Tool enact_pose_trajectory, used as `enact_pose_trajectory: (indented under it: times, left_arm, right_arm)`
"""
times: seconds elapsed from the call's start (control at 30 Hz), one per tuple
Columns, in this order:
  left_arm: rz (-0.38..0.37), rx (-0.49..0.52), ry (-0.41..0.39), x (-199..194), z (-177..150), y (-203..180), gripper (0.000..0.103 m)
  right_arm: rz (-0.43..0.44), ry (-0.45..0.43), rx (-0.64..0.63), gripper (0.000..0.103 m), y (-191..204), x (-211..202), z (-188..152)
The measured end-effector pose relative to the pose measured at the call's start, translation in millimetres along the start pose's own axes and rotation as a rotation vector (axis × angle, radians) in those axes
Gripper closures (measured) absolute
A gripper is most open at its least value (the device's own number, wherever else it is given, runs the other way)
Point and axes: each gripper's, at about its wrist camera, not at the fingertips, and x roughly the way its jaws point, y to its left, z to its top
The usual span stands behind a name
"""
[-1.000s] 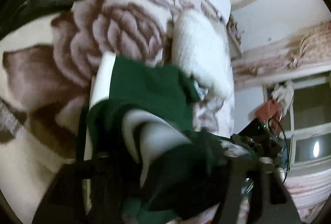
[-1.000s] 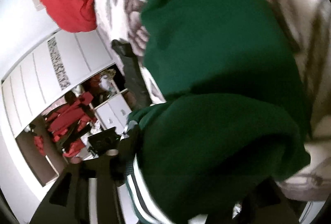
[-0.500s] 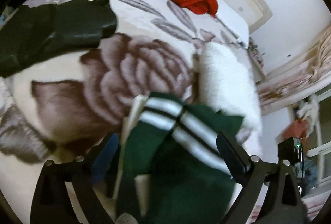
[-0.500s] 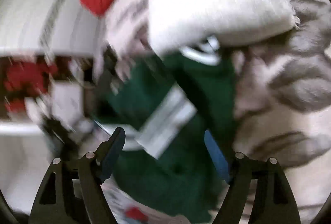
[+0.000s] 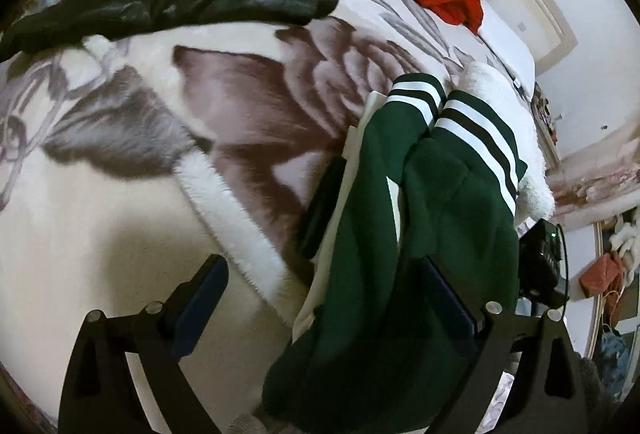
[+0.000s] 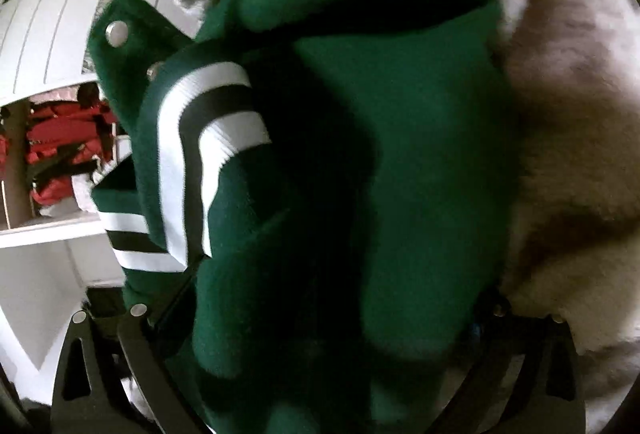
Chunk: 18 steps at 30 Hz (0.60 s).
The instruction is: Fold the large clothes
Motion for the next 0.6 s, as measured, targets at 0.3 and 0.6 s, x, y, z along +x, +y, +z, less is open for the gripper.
enact_pose_trajectory:
  times: [0.3, 0.6]
  left_arm:
    - [0.015, 0.041, -0.029, -44, -5, 12, 0.006]
    - [0.009, 0.101, 0.029, -81, -33, 19, 0.006]
  right_arm:
    - [0.354, -0.319, 0.571, 0.068, -28, -49, -115]
    - [0.428, -0.343, 0.925, 0.069, -25, -58, -319]
